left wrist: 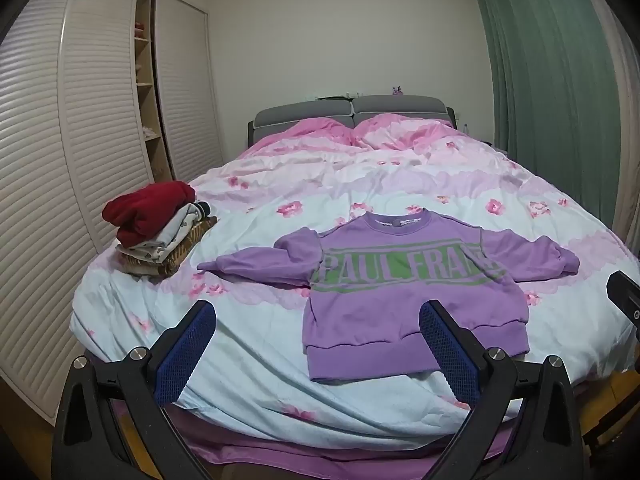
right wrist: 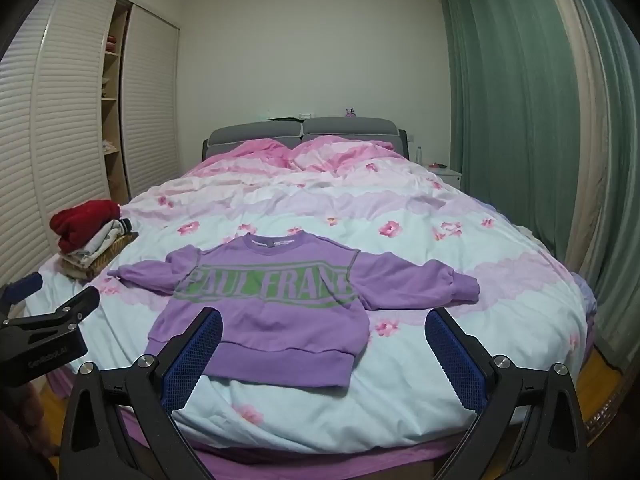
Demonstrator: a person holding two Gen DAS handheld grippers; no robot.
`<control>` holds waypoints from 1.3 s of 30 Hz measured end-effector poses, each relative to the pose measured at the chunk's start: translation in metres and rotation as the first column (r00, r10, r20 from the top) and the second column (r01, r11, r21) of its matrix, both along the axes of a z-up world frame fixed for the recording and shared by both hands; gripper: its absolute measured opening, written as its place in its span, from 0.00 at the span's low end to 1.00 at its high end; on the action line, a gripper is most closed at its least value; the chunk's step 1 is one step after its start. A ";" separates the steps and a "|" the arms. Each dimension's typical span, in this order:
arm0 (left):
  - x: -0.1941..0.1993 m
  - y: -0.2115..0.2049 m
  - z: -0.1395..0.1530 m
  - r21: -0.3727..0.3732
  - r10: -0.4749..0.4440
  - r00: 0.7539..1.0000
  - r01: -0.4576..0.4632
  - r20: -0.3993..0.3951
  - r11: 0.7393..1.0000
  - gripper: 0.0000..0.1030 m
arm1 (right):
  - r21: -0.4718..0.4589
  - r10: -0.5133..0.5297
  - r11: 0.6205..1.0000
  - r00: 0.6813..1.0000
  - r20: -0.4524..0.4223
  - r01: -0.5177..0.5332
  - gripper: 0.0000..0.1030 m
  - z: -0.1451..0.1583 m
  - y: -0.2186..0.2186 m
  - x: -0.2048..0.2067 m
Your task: Fold small clothes
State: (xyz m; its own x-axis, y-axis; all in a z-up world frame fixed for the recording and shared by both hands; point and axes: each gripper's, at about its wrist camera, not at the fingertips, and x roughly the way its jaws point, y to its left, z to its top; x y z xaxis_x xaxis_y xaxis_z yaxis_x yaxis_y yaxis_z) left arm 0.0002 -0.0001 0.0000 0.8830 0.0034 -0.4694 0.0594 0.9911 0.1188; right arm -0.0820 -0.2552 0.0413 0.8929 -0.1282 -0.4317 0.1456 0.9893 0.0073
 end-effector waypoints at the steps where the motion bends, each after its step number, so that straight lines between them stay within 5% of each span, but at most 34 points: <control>1: 0.000 0.000 0.000 0.000 -0.001 1.000 0.001 0.001 1.000 1.00 | 0.000 0.001 1.000 1.000 0.001 -0.001 0.99 0.000 0.000 0.000; 39: -0.001 0.005 -0.002 -0.025 0.020 1.000 -0.020 0.009 0.999 1.00 | 0.005 -0.002 1.000 1.000 0.019 0.002 0.99 0.003 -0.002 -0.004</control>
State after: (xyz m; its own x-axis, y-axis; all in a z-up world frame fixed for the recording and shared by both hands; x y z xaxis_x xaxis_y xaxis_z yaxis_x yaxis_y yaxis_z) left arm -0.0010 0.0050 -0.0017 0.8871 0.0095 -0.4614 0.0384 0.9948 0.0944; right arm -0.0855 -0.2576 0.0446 0.9008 -0.1281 -0.4150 0.1477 0.9889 0.0153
